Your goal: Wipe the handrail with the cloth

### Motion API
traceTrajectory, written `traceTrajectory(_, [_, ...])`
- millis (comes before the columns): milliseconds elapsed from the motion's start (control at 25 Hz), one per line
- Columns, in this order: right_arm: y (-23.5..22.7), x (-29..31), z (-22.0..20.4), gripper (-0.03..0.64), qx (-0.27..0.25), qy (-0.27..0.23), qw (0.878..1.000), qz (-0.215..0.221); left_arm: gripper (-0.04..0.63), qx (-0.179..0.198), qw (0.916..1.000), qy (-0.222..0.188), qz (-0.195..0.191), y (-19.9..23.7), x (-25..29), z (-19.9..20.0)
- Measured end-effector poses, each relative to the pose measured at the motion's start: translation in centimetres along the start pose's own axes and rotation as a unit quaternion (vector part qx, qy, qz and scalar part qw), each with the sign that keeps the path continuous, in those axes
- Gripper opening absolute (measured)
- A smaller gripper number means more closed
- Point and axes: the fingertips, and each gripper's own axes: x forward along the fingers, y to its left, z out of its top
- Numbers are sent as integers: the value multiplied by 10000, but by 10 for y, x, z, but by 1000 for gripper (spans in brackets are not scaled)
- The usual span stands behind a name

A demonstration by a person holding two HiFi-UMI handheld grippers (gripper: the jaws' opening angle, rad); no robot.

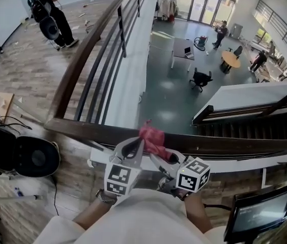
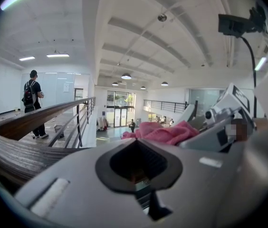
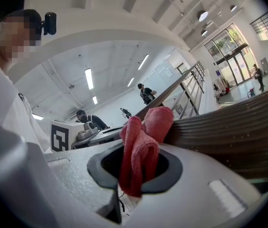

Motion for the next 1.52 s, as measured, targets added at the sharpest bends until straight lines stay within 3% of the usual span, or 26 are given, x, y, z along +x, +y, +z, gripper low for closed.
traceTrajectory(600, [-9, -15, 1, 61, 37, 6, 10000, -18, 5, 66, 9994, 112, -325, -16, 10, 1])
traceTrajectory(1520, [-11, -16, 4, 61, 302, 46, 9994, 133, 5, 124, 9990, 110, -424, -17, 9, -1])
